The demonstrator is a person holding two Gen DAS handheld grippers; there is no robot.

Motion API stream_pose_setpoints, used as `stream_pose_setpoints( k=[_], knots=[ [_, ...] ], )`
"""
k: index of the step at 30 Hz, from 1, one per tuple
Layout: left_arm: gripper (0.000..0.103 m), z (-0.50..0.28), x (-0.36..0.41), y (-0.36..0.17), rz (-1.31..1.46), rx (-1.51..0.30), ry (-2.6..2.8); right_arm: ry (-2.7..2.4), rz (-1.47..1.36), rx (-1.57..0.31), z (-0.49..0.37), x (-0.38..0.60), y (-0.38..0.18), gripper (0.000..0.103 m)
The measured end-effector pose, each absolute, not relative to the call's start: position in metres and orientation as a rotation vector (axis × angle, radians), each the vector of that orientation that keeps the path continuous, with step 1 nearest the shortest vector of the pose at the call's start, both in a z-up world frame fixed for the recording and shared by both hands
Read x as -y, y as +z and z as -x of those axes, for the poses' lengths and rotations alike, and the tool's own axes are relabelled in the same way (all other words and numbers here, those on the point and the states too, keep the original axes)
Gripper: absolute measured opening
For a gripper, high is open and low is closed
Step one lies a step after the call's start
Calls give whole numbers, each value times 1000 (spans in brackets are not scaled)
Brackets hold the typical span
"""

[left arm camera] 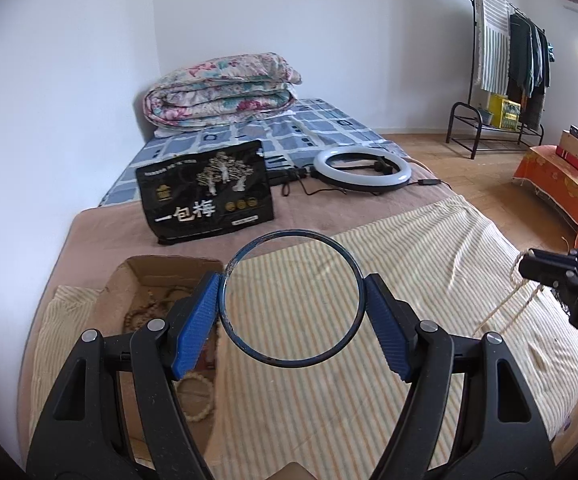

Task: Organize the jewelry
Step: 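Carry the bangle with the left tool into the box while the right tool carries the pearls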

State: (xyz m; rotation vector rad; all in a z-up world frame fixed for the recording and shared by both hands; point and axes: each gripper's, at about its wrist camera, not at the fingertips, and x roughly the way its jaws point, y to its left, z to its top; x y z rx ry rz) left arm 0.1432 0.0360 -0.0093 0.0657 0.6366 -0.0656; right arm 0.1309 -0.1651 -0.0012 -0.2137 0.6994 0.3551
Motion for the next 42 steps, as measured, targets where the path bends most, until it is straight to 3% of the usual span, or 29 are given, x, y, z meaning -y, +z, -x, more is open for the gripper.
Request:
stream_pose_setpoints(
  k=[27,42],
  knots=[
    [74,-98,-202,-9,55,-638,186,598,279,-609,-137,5,44,4],
    [74,-107,-250,-40,135,-720,216,741,263,-665,-140,-76,8,4]
  ],
)
